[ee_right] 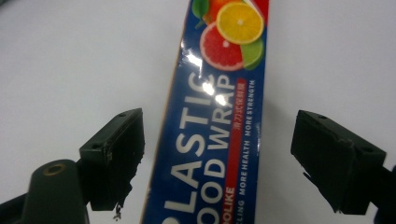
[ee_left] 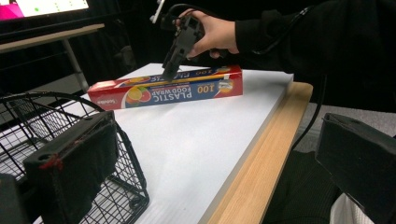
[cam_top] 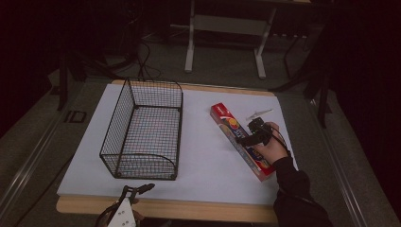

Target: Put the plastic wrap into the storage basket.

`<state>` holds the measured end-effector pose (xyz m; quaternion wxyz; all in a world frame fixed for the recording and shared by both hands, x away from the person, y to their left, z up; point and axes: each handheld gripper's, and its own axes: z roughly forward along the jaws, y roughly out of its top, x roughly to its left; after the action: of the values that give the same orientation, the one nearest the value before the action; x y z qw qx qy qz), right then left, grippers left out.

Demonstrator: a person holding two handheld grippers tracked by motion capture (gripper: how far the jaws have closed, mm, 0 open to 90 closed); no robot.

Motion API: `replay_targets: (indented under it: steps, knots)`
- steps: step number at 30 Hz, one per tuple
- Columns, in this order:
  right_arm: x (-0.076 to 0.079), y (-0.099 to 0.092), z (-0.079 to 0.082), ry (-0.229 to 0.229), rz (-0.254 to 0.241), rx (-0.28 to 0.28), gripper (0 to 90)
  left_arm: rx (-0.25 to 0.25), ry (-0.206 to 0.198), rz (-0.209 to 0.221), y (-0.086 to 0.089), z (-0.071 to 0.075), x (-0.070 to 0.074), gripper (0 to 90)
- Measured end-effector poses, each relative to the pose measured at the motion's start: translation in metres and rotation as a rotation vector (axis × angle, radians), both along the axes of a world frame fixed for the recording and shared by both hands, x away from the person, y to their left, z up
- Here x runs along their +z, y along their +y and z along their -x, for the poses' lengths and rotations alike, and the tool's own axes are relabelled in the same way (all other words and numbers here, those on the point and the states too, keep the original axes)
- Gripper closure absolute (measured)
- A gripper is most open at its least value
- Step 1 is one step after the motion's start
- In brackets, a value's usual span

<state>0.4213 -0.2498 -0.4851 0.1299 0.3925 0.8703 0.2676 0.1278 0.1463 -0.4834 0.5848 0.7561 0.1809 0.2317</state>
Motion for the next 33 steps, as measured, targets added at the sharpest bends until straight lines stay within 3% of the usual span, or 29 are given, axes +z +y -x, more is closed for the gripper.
replay_targets:
  steps: [1,2,3,4,5,7,8,9,12,13,14,15,16,17,19,22,24,26,30,33]
  knots:
    - [-0.002,0.001,-0.003,0.050,-0.015,0.002,17.2,-0.002,0.003,-0.003,0.000,0.000,0.000,0.1]
    - [-0.003,0.004,-0.004,0.023,0.025,-0.003,17.5,-0.001,0.002,-0.007,-0.001,0.000,0.000,0.1]
    - [-0.004,0.006,-0.006,0.037,0.051,0.002,18.3,-0.001,0.000,-0.010,-0.001,0.000,0.000,0.0]
    - [-0.006,0.008,-0.008,0.071,0.053,0.002,18.3,-0.003,-0.001,-0.008,-0.001,0.000,0.000,0.1]
    - [-0.007,0.010,-0.009,0.055,0.064,-0.003,19.6,-0.004,0.001,-0.005,-0.001,0.000,0.000,0.0]
    - [-0.008,0.014,-0.013,0.085,0.093,-0.014,20.2,-0.001,-0.001,-0.008,-0.001,0.000,0.000,0.0]
    - [-0.008,0.015,-0.014,0.105,0.063,-0.014,20.2,0.000,-0.001,-0.008,0.000,0.000,0.000,0.0]
    - [-0.008,0.015,-0.014,0.105,0.063,-0.014,20.2,0.000,-0.001,-0.008,0.000,0.000,0.000,0.1]
    - [-0.010,0.020,-0.021,0.177,0.101,-0.011,21.7,0.003,-0.002,-0.013,0.000,0.000,0.000,0.1]
    - [-0.010,0.021,-0.023,0.153,0.138,-0.036,23.1,0.003,-0.001,-0.012,0.000,0.000,0.000,0.0]
    - [-0.011,0.023,-0.025,0.206,0.126,-0.026,23.0,0.002,-0.001,-0.010,0.000,0.000,0.000,0.0]
    - [-0.012,0.024,-0.026,0.221,0.141,-0.016,24.6,0.002,-0.003,-0.009,0.000,0.000,0.000,0.1]
    - [-0.012,0.025,-0.027,0.189,0.166,-0.032,28.8,0.003,-0.002,-0.010,0.000,0.000,0.000,0.0]
    - [-0.013,0.027,-0.028,0.235,0.164,-0.012,30.6,0.002,-0.002,-0.012,0.000,0.000,0.000,0.1]
    - [-0.013,0.030,-0.031,0.241,0.180,-0.025,33.4,0.002,0.000,-0.014,0.000,0.000,0.000,0.1]
    - [-0.016,0.032,-0.035,0.300,0.204,-0.033,33.2,0.002,-0.005,-0.025,-0.002,0.000,-0.001,0.1]
    - [-0.020,0.037,-0.039,0.364,0.268,-0.041,33.5,-0.002,-0.005,-0.025,-0.002,0.000,-0.001,0.1]
    - [-0.023,0.040,-0.041,0.370,0.304,-0.044,36.5,-0.004,-0.005,-0.028,-0.002,0.000,-0.001,0.1]
    - [-0.020,0.040,-0.044,0.386,0.292,-0.078,38.9,0.000,-0.006,-0.029,-0.002,0.000,-0.001,0.1]
    - [-0.018,0.041,-0.042,0.362,0.279,-0.091,39.5,-0.001,-0.007,-0.027,-0.002,0.001,-0.001,0.1]
